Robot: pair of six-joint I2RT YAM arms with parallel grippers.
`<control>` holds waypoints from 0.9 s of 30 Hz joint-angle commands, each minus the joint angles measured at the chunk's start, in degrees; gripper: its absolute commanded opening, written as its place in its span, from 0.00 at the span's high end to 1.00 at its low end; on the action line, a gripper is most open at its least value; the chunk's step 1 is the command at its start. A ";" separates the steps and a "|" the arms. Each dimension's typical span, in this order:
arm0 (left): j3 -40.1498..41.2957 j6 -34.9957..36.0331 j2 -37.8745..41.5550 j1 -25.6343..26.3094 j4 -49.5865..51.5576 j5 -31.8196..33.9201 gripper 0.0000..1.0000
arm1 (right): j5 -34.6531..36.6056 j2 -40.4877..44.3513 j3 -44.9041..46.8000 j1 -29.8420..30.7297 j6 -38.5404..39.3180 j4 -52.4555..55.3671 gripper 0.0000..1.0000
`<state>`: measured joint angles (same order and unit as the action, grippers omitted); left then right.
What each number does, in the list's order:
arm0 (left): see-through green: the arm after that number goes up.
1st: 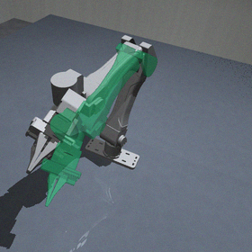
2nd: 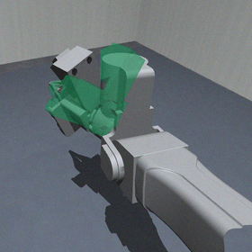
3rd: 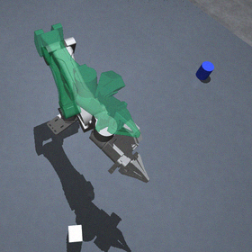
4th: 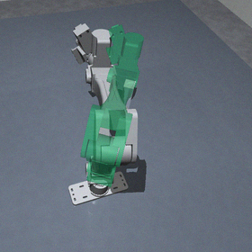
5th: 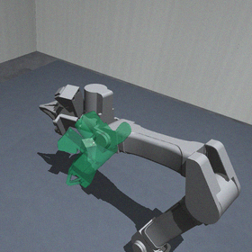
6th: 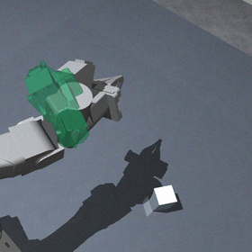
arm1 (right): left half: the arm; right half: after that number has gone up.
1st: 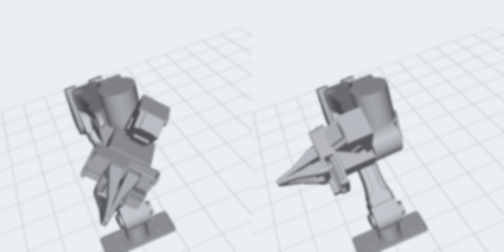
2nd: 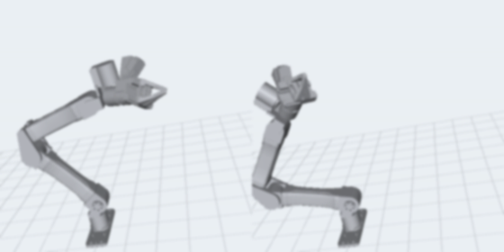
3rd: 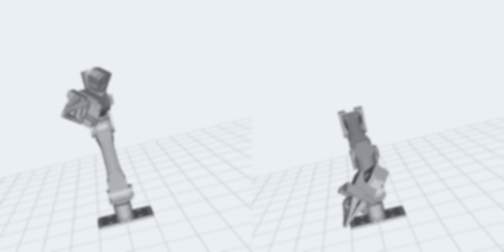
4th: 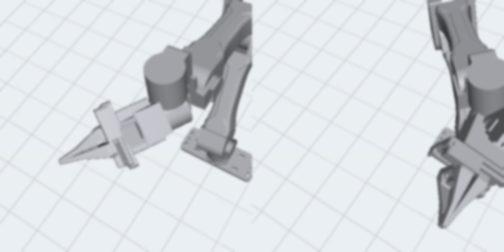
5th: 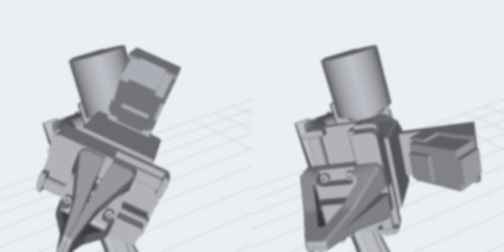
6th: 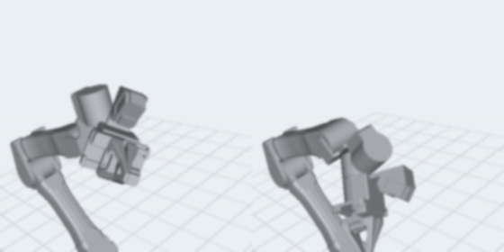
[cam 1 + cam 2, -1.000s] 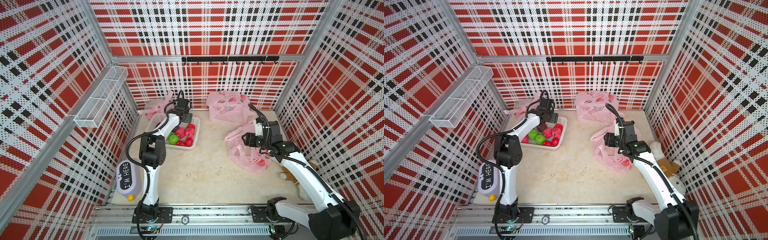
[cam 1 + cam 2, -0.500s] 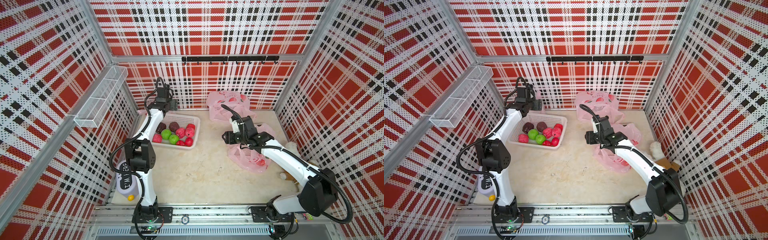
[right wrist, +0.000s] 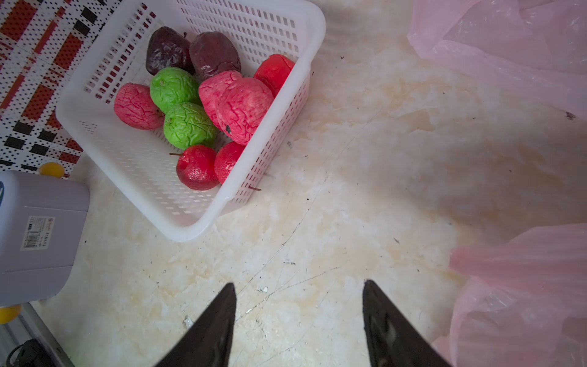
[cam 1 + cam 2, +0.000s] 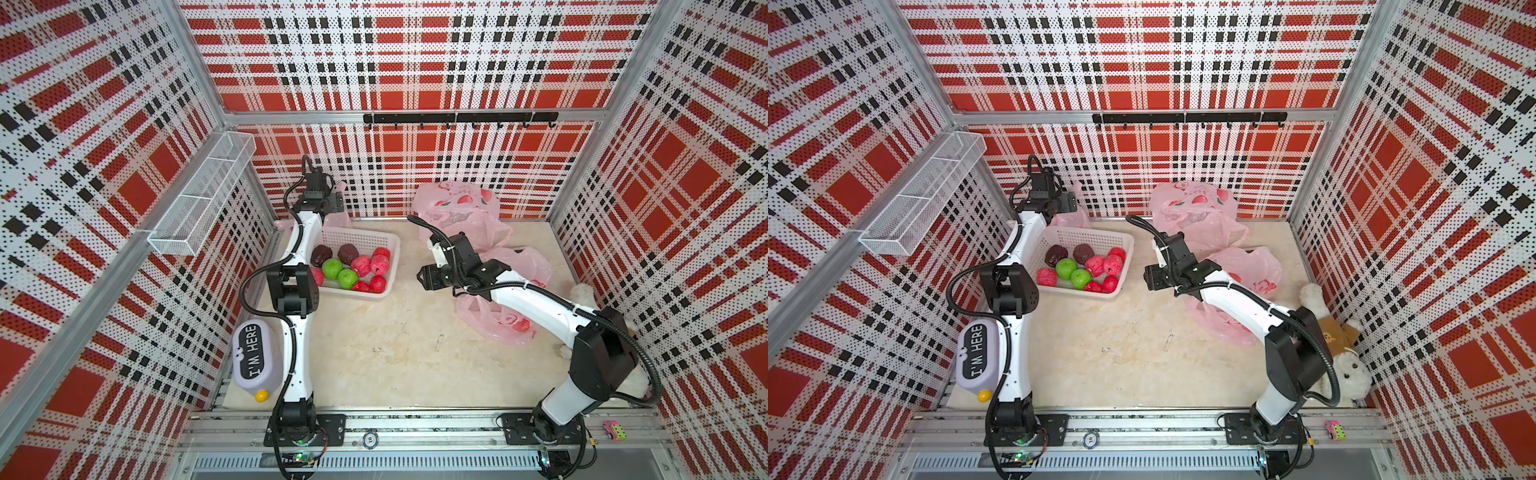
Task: Untie the knot of a plastic bag & take out the apple
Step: Pick up the plastic bag at the center of the board.
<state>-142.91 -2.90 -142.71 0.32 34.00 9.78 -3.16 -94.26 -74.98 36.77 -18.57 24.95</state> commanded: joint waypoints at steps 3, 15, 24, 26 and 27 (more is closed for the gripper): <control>-1.44 -5.38 -3.19 -1.17 -0.28 -0.86 0.00 | 0.67 -1.57 -1.84 0.03 0.93 -2.36 0.36; -3.69 -10.39 -7.33 -2.31 0.46 -8.35 0.26 | 0.52 -4.45 -4.39 -0.03 1.21 -2.94 0.38; -0.84 -12.44 -0.35 -2.65 -6.95 -16.48 0.85 | 2.27 -0.99 -1.45 -0.02 0.73 -4.30 0.40; -0.35 -12.50 1.94 -2.48 -8.52 -17.31 0.91 | 2.72 0.09 -0.66 0.03 0.77 -4.38 0.40; -0.35 -12.49 3.13 -2.37 -9.21 -17.66 0.94 | 2.89 0.79 -0.27 0.02 0.63 -4.59 0.40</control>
<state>-143.15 -14.39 -146.82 -2.22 30.48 -4.75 -1.72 -96.73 -76.29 36.69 -18.48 22.90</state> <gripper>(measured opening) 0.070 0.602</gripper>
